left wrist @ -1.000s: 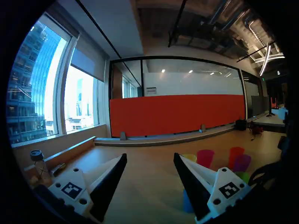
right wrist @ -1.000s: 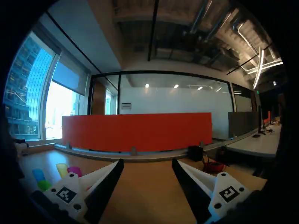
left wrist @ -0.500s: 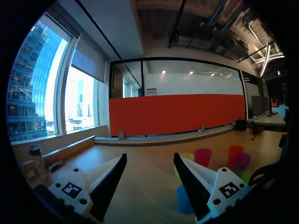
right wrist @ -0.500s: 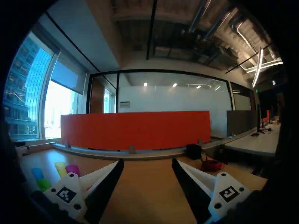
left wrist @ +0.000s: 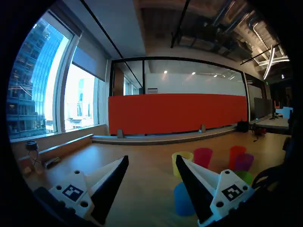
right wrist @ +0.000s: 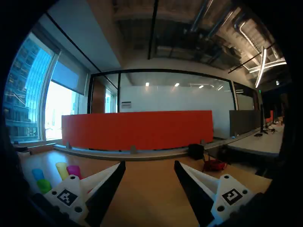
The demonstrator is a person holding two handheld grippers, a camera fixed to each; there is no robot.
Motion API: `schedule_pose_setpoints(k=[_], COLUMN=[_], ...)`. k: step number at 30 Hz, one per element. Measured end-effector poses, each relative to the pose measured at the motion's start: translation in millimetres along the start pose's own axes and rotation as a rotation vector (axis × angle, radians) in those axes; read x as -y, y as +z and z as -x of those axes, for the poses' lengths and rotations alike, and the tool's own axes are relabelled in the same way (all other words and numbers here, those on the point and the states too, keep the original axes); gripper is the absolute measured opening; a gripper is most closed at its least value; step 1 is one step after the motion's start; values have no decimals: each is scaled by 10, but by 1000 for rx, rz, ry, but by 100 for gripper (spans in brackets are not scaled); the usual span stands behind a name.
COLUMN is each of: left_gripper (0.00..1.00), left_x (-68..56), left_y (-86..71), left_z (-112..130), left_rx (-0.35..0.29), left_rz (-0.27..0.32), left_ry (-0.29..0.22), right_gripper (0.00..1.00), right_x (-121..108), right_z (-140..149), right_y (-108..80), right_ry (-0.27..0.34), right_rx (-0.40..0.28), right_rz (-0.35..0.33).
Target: Pour water
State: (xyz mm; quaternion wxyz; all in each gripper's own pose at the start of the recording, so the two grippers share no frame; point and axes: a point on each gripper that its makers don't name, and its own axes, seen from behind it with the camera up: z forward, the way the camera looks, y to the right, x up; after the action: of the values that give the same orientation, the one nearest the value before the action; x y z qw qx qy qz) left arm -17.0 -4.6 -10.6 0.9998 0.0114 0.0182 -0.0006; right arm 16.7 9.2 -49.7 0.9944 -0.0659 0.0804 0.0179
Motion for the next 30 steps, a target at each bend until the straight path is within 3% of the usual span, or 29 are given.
schedule_pose_setpoints(k=[17,30], left_gripper=[93,92], left_x=[-71,-92], left_y=[43,68], left_z=[86,157], left_rx=[1,20], left_rz=[12,20], left_ry=[-37,-30], right_gripper=[99,99], right_x=[96,103], right_z=[-22,-33], right_y=[27,27], right_ry=[-8,-10], right_rx=[-3,-3], right_rz=[-20,-22])
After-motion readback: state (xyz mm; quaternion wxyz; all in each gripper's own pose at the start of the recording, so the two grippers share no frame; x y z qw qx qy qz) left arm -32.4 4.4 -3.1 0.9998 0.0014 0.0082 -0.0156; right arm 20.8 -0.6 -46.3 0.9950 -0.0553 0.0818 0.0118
